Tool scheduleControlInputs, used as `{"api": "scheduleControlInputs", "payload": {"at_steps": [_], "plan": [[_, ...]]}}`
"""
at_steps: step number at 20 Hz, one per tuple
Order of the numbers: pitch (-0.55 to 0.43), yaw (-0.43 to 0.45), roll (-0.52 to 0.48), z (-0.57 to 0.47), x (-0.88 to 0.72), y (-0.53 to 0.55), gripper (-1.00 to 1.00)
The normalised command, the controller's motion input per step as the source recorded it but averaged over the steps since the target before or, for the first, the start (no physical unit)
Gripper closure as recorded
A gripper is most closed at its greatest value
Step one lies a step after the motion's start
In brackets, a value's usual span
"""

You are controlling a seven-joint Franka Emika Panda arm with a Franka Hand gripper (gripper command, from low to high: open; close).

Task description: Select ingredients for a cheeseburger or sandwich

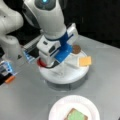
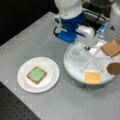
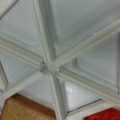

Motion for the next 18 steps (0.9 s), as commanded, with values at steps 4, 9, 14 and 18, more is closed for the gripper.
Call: {"api": "scheduleControlInputs", "payload": {"at_steps": [4, 9, 14, 18], "plan": [[-0.167, 0.116, -0.261, -0.09, -0.35, 0.18, -1.0], [-0.217, 0.138, -0.222, -0.15, -0.27, 0.07, -1.0], [-0.242, 0.115, -0.197, -0.18, -0.24, 0.05, -1.0], [-0.25, 0.1, -0.188, -0.2, -0.25, 0.12, -1.0]]}}
